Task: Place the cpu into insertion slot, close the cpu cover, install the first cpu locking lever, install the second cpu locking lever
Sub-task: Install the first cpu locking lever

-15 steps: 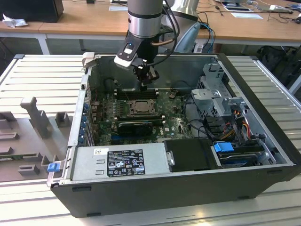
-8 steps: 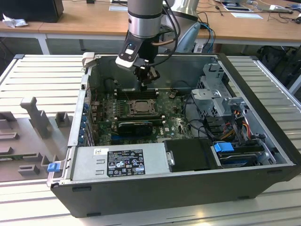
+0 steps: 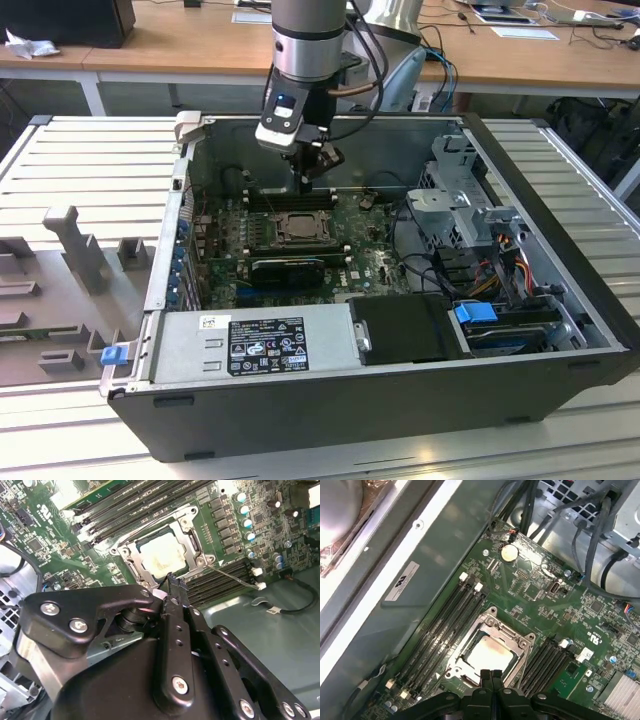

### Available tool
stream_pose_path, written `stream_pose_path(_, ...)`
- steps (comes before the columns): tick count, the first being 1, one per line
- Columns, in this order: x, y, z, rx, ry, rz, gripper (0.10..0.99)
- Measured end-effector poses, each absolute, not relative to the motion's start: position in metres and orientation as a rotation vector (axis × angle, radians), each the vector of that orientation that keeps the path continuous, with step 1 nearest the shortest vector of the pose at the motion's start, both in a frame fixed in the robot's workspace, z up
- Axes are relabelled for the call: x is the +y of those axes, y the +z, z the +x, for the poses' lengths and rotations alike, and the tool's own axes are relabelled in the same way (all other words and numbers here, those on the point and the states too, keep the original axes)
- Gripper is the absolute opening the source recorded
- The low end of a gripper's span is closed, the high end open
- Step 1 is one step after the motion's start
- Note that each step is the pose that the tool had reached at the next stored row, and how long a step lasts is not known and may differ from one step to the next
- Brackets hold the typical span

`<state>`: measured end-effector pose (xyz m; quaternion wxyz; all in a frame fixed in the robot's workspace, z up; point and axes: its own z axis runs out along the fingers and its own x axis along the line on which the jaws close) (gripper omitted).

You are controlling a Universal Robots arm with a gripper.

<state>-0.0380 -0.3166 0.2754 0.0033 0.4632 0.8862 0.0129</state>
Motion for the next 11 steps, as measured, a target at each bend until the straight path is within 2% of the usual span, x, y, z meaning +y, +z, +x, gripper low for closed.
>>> stream_pose_path(11,-0.3166,0.2754,-0.038,2.838,0.041,1.334,0.106)
